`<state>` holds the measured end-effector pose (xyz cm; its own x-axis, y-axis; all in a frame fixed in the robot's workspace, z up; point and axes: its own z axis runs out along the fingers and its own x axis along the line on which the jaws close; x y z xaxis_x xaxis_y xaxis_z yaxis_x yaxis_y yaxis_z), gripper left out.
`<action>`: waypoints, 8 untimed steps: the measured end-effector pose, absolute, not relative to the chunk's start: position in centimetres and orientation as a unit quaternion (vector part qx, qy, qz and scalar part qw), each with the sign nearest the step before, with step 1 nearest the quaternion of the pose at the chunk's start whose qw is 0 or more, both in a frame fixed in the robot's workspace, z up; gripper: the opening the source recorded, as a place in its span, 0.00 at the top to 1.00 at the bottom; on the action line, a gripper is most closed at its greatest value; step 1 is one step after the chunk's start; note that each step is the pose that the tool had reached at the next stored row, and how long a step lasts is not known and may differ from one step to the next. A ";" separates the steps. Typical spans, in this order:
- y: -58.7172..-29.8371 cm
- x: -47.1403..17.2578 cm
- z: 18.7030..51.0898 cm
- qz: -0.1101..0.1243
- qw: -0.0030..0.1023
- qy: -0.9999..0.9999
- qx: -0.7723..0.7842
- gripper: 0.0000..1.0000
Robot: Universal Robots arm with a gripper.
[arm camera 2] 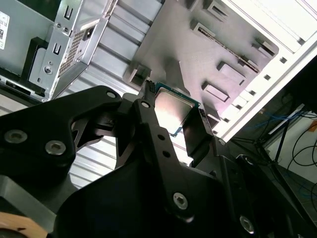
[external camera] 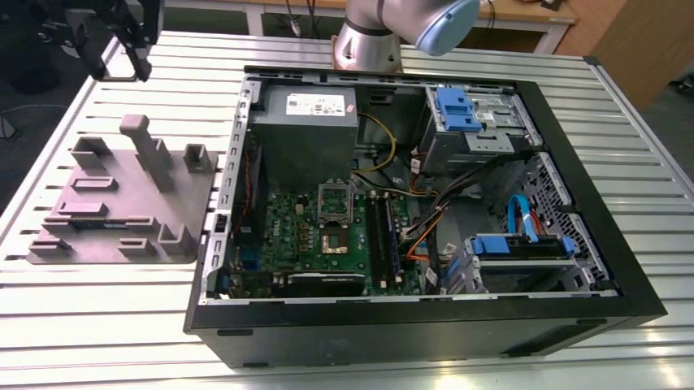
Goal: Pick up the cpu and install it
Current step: 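Pick up the cpu and move it towards the insertion slot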
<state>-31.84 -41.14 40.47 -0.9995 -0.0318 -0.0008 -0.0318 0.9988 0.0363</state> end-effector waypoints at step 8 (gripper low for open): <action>-41.1 -31.0 40.5 0.018 0.000 1.000 -0.016 0.53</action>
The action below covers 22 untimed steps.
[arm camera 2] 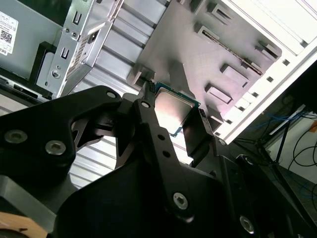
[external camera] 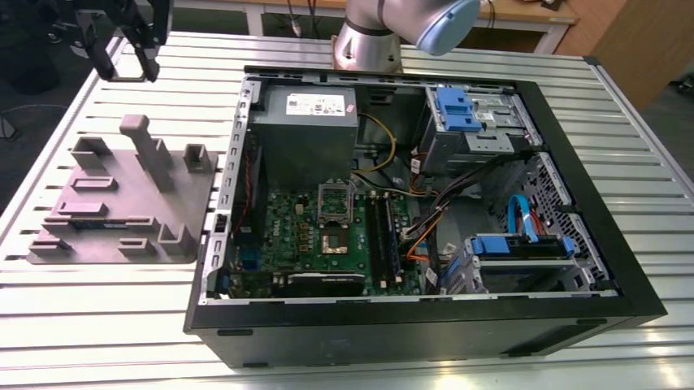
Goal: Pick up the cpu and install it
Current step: 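Pick up the cpu and move it towards the insertion slot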
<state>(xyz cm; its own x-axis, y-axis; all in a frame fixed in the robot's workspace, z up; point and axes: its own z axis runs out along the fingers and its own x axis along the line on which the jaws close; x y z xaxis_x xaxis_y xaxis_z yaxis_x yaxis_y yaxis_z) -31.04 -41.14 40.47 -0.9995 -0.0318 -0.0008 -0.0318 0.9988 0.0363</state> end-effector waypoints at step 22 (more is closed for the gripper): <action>-41.1 -29.0 40.5 0.018 0.000 1.000 -0.016 0.53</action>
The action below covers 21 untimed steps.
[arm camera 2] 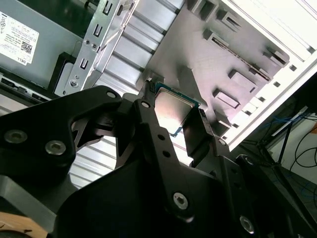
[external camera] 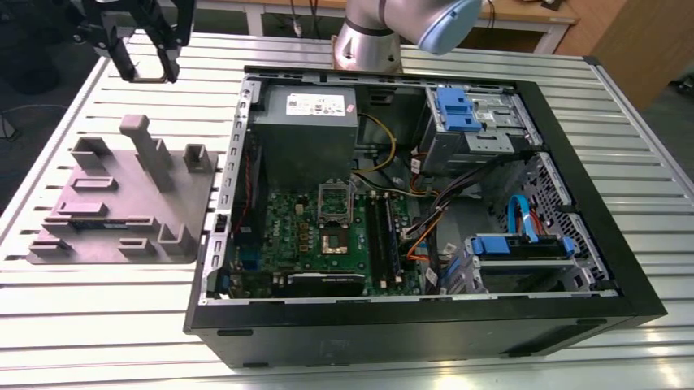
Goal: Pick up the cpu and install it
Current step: 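Pick up the cpu and move it towards the insertion slot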
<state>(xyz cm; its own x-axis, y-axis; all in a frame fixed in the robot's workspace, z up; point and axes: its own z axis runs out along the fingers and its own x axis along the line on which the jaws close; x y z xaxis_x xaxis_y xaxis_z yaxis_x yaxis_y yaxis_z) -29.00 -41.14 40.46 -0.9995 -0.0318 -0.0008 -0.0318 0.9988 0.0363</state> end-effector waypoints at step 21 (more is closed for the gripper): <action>-41.1 -26.1 40.4 0.018 0.000 1.000 -0.016 0.53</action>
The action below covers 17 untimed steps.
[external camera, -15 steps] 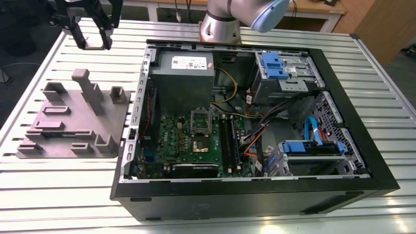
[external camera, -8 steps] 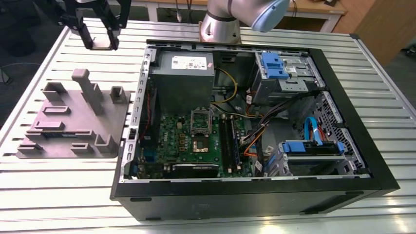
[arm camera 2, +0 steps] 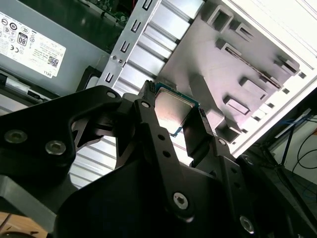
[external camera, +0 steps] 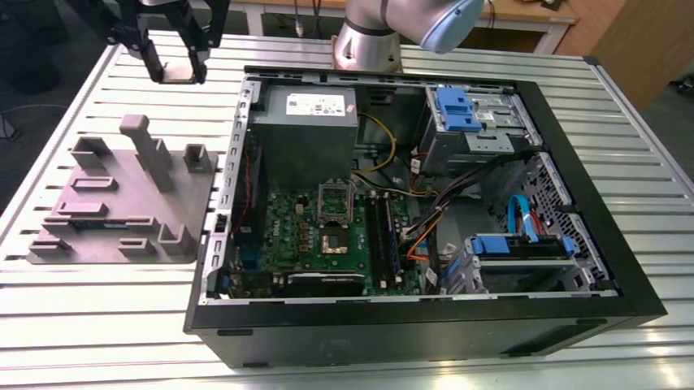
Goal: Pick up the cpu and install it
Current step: 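Pick up the cpu and move it towards the insertion slot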
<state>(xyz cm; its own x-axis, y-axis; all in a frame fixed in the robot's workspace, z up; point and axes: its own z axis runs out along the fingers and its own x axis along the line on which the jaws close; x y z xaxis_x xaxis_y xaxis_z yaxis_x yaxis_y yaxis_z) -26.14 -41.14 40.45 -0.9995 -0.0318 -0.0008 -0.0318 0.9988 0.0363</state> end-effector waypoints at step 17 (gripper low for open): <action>-41.1 -24.8 40.4 0.018 0.000 1.000 -0.016 0.53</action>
